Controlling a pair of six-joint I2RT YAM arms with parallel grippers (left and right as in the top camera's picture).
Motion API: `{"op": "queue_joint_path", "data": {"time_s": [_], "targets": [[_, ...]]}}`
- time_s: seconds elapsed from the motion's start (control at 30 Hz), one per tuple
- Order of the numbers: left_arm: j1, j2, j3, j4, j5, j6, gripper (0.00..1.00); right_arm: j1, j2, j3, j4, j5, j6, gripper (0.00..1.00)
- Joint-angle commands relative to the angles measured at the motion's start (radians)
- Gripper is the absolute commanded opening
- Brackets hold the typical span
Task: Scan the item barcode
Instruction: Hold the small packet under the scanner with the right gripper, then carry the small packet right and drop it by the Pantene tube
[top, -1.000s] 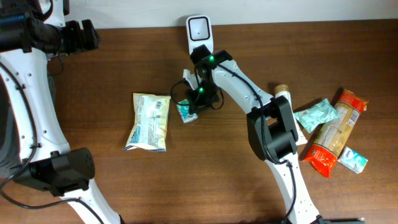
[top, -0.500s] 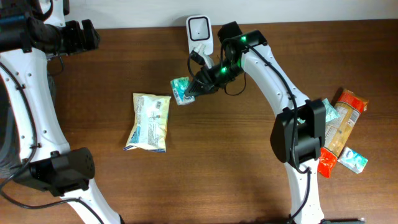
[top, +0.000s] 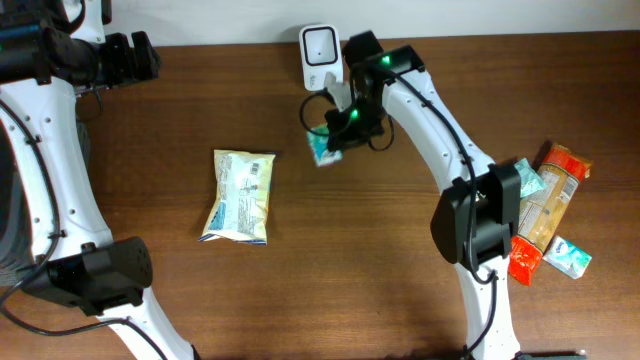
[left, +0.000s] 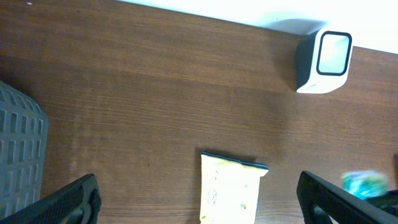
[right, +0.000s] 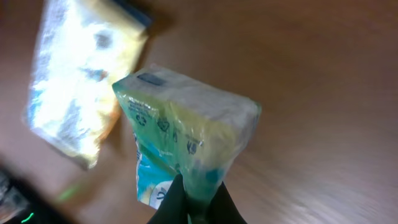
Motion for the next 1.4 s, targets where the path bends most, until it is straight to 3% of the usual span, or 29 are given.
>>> {"op": "queue_joint_path", "data": {"time_s": [0.0, 0.1, 0.23, 0.3, 0.47, 0.77, 0.87, 1.0, 1.2, 1.27, 1.37], "targets": [[0.003, 0.007, 0.002, 0.002, 0.001, 0.008, 0.99, 0.025, -0.037, 0.164, -0.002, 0.372, 0.077, 0.04], [0.003, 0.007, 0.002, 0.002, 0.001, 0.008, 0.99, 0.061, -0.034, 0.192, 0.198, 0.775, -0.015, 0.04], [0.003, 0.007, 0.002, 0.002, 0.000, 0.008, 0.99, 0.091, 0.016, 0.171, 0.466, 0.993, -0.112, 0.04], [0.003, 0.007, 0.002, 0.002, 0.001, 0.008, 0.99, 0.088, 0.064, 0.171, 0.611, 0.996, -0.177, 0.04], [0.003, 0.007, 0.002, 0.002, 0.001, 0.008, 0.99, 0.088, 0.162, 0.171, 0.791, 0.997, -0.356, 0.04], [0.003, 0.007, 0.002, 0.002, 0.001, 0.008, 0.99, 0.088, 0.216, 0.171, 0.806, 0.996, -0.421, 0.04], [0.003, 0.007, 0.002, 0.002, 0.001, 0.008, 0.99, 0.089, 0.216, 0.171, 0.753, 0.981, -0.424, 0.04], [0.003, 0.007, 0.002, 0.002, 0.000, 0.008, 0.99, 0.102, 0.188, 0.174, 0.539, 0.729, -0.412, 0.04], [0.003, 0.007, 0.002, 0.002, 0.000, 0.008, 0.99, 0.112, 0.060, 0.176, 0.269, 0.343, -0.093, 0.04], [0.003, 0.007, 0.002, 0.002, 0.001, 0.008, 0.99, 0.098, 0.010, 0.176, 0.105, 0.202, -0.079, 0.04], [0.003, 0.007, 0.002, 0.002, 0.001, 0.008, 0.99, 0.053, -0.032, 0.176, -0.099, 0.189, -0.079, 0.04]]}}
